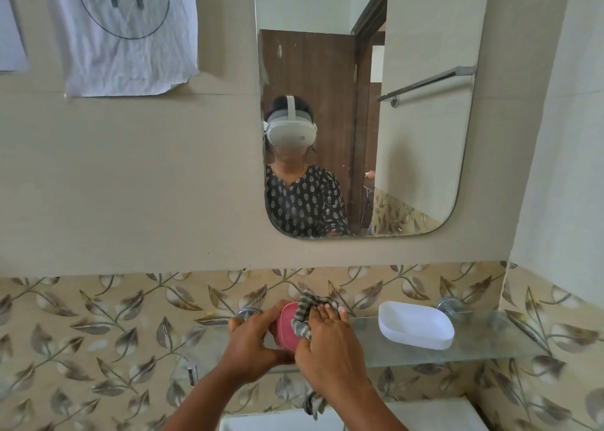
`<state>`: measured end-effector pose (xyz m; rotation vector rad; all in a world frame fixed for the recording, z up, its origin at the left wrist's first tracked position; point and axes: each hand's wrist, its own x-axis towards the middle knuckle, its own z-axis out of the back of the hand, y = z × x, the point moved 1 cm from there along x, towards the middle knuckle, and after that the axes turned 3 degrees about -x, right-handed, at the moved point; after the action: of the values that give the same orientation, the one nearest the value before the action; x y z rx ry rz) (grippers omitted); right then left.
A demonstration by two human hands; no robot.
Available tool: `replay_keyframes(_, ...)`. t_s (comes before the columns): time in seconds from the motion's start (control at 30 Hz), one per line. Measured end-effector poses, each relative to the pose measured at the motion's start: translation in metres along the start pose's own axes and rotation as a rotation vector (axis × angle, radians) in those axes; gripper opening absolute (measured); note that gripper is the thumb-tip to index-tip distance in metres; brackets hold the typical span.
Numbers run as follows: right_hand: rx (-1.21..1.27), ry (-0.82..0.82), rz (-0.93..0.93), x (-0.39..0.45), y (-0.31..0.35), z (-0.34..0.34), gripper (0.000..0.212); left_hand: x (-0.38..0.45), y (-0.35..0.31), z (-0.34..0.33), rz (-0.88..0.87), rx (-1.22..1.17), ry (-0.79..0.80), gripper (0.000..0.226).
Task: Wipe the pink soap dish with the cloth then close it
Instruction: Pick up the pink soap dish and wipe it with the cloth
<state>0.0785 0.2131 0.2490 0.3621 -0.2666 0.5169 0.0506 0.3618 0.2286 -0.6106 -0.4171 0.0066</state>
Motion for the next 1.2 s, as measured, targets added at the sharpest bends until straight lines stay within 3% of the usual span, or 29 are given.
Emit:
replay_keyframes(0.13, 0.046, 0.003, 0.014, -0.002, 0.008, 0.001, 0.065, 0.000, 0.001, 0.000, 0.003, -0.013, 0.008, 0.083)
replay_keyframes(0.27, 0.121, 0.042, 0.147, -0.011, 0.023, -0.004, 0.062, 0.002, 0.005, -0.003, 0.006, -0.014, -0.026, 0.053)
replay_keyframes(0.47, 0.115, 0.048, 0.113, -0.005, 0.022, 0.001, 0.063, 0.002, -0.001, -0.001, 0.026, -0.012, -0.049, 0.043)
replay_keyframes(0.77, 0.038, 0.071, -0.126, 0.003, 0.007, 0.022, 0.045, 0.004, 0.003, -0.003, 0.082, -0.021, -0.005, 0.094)
replay_keyframes(1.0, -0.106, 0.157, -0.088, 0.007, 0.014, 0.036, 0.026, 0.000, -0.004, -0.001, 0.053, -0.013, -0.030, 0.087)
replay_keyframes(1.2, -0.042, 0.177, -0.076, 0.005, 0.012, 0.041, 0.022, -0.001, -0.006, 0.001, 0.072, -0.006, -0.034, 0.086)
